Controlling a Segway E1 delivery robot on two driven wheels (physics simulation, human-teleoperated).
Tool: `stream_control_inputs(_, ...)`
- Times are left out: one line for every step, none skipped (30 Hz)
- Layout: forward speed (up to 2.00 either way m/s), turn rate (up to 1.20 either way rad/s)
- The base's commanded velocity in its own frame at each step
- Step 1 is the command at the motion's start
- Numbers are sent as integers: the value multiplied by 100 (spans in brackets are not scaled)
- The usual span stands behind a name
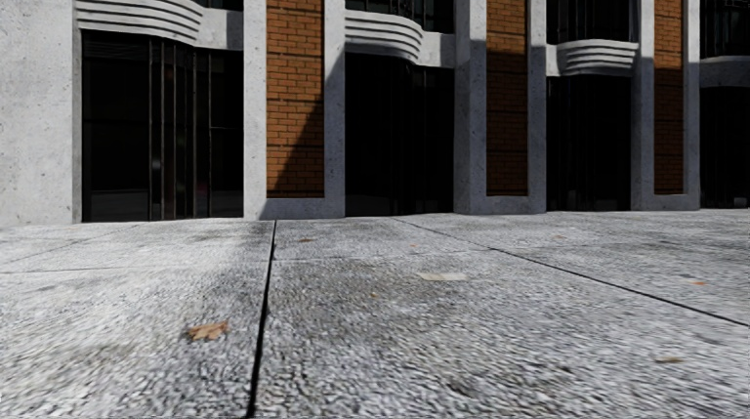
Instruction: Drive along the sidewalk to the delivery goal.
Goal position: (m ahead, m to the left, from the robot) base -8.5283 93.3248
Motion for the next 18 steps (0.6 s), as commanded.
stream_control_inputs(155,67)
stream_control_inputs(156,67)
stream_control_inputs(156,68)
stream_control_inputs(156,68)
stream_control_inputs(156,68)
stream_control_inputs(156,68)
stream_control_inputs(159,68)
stream_control_inputs(159,68)
stream_control_inputs(161,69)
stream_control_inputs(163,69)
stream_control_inputs(165,71)
stream_control_inputs(165,71)
stream_control_inputs(166,73)
stream_control_inputs(166,75)
stream_control_inputs(166,77)
stream_control_inputs(166,77)
stream_control_inputs(167,78)
stream_control_inputs(169,78)
